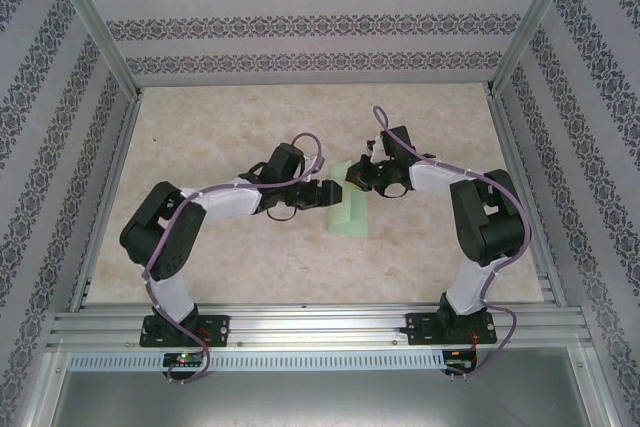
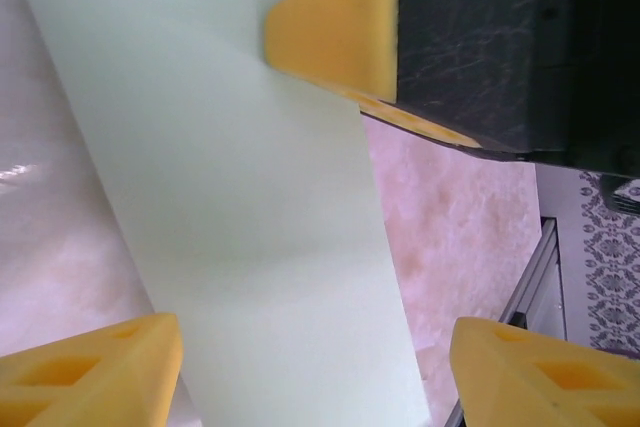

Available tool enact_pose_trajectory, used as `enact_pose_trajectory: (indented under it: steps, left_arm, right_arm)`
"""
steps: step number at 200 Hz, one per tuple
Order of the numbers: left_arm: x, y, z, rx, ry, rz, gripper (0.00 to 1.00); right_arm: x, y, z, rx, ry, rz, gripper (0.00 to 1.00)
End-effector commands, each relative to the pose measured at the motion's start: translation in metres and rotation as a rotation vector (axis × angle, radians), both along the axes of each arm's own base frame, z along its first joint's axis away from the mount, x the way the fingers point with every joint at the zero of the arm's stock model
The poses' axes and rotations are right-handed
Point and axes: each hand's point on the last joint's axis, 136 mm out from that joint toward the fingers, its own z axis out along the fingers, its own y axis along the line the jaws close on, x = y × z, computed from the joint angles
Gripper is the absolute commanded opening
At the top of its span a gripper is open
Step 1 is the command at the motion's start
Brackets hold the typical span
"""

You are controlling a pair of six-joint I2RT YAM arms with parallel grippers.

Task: Fold a paper plane with a square sheet of paper (fold left side to right side)
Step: First fold in half a square sheet of paper at the center of the table.

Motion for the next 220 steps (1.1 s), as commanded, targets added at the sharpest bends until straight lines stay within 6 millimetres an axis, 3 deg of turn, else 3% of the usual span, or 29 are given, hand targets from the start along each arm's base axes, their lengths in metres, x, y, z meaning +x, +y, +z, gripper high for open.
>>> enact_pose_trajectory:
  steps: [1, 21, 95, 130, 220]
  left_arm:
    - [0.000, 0.016, -0.005, 0.120, -0.008, 0.050, 0.73]
    - [0.005, 0.020, -0.016, 0.167, 0.018, 0.088, 0.73]
    - [0.019, 0.005, -0.037, 0.245, 0.071, 0.117, 0.67]
    - [0.023, 0.000, -0.041, 0.252, 0.088, 0.141, 0.60]
    - [0.021, -0.011, -0.063, 0.340, 0.121, 0.129, 0.53]
  right_arm:
    - [-0.002, -0.009, 0.005, -0.028, -0.042, 0.007, 0.04]
    - [-0.004, -0.014, -0.001, -0.038, -0.035, 0.003, 0.05]
    - [-0.011, -0.026, -0.017, -0.093, -0.008, -0.009, 0.07]
    - [-0.010, -0.031, -0.019, -0.112, -0.012, -0.017, 0.08]
    - [-0.009, -0.040, -0.019, -0.139, -0.016, -0.020, 0.18]
